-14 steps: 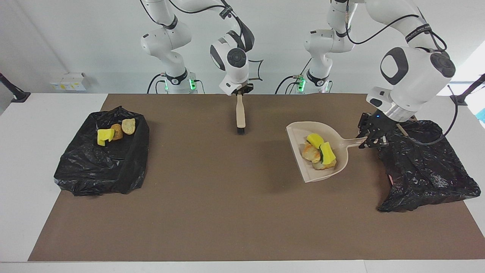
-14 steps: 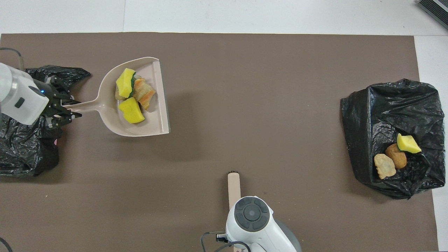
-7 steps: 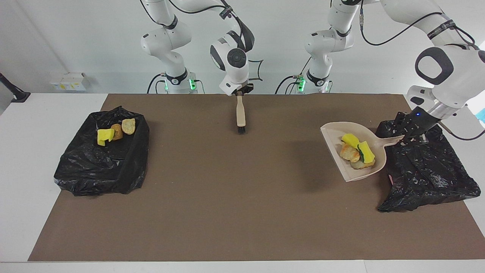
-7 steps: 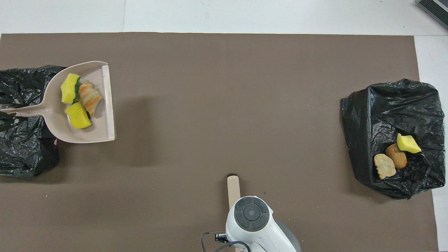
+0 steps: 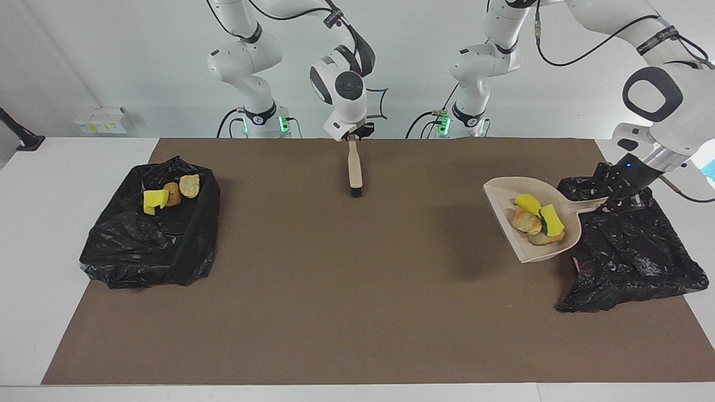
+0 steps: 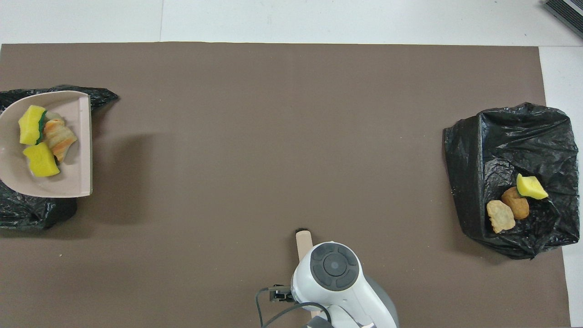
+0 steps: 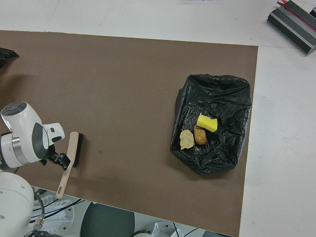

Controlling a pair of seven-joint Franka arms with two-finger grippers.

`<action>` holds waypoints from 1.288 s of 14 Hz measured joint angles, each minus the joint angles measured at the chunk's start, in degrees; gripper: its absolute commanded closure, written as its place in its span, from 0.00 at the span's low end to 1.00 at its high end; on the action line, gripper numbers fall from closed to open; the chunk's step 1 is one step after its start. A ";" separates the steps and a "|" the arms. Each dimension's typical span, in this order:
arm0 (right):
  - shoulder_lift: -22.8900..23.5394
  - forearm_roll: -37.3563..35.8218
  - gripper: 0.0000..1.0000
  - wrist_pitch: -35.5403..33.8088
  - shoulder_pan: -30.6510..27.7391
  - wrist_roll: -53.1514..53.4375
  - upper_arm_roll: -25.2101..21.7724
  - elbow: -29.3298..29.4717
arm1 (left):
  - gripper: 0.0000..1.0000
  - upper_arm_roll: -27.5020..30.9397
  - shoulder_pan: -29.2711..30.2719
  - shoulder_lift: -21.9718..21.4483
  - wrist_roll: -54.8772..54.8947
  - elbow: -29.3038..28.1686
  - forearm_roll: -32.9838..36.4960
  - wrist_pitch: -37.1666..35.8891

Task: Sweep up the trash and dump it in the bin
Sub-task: 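Tip the dustpan into the bag while the right gripper sets the brush down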

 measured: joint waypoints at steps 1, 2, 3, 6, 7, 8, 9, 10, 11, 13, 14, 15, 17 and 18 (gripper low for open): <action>0.02 -0.31 0.00 0.01 -1.70 0.00 -0.12 1.13 | 1.00 0.07 0.66 0.44 0.06 0.74 1.75 0.02; 0.15 -1.77 0.00 0.02 -3.88 -0.09 -0.27 2.27 | 1.00 0.32 1.22 0.73 0.05 1.24 3.70 0.02; 0.56 -4.82 0.00 0.04 -6.31 -0.20 -0.35 3.52 | 1.00 1.02 1.76 0.85 0.05 1.47 5.48 0.03; 2.30 -14.08 0.00 0.06 -12.72 -0.97 -0.55 7.08 | 1.00 3.20 2.68 0.89 -1.74 1.69 11.62 2.03; 2.67 -16.66 0.00 0.06 -14.48 -2.17 -0.67 8.18 | 1.00 3.57 2.82 0.93 -2.92 1.68 14.70 4.79; 2.85 -19.01 0.00 0.05 -16.02 -3.77 -1.01 9.29 | 1.00 3.64 2.91 1.06 -4.31 1.66 18.62 7.89; 2.84 -20.59 0.00 -0.06 -17.07 -4.90 -1.73 10.24 | 1.00 3.54 2.90 1.24 -5.74 1.65 22.76 10.06; 2.78 -21.52 0.00 -0.31 -17.63 -5.60 -3.09 11.32 | 1.00 3.36 2.83 1.39 -7.68 1.64 26.88 11.24; 2.71 -21.92 0.00 -1.16 -17.83 -6.14 -5.39 12.97 | 1.00 3.21 2.64 1.49 -10.22 1.62 30.81 11.64; 2.54 -22.05 0.00 -4.22 -18.02 -7.33 -10.92 17.08 | 1.00 2.83 2.23 1.51 -13.64 1.41 36.78 11.88; 2.34 -22.07 0.00 -5.91 -18.08 -8.27 -13.38 18.91 | 1.00 2.66 1.95 1.51 -14.09 1.30 38.83 12.28; 2.00 -22.07 0.00 -7.62 -18.17 -9.84 -15.28 20.39 | 1.00 2.62 1.25 1.51 -14.24 1.21 41.18 12.65; 0.90 -22.07 0.00 -11.26 -18.28 -13.73 -18.17 22.84 | 1.00 2.57 -0.80 1.51 -15.54 1.03 47.20 12.97; 0.14 -22.07 0.00 -13.35 -18.34 -15.40 -19.46 24.06 | 1.00 2.56 -2.01 1.46 -17.10 0.93 50.52 13.62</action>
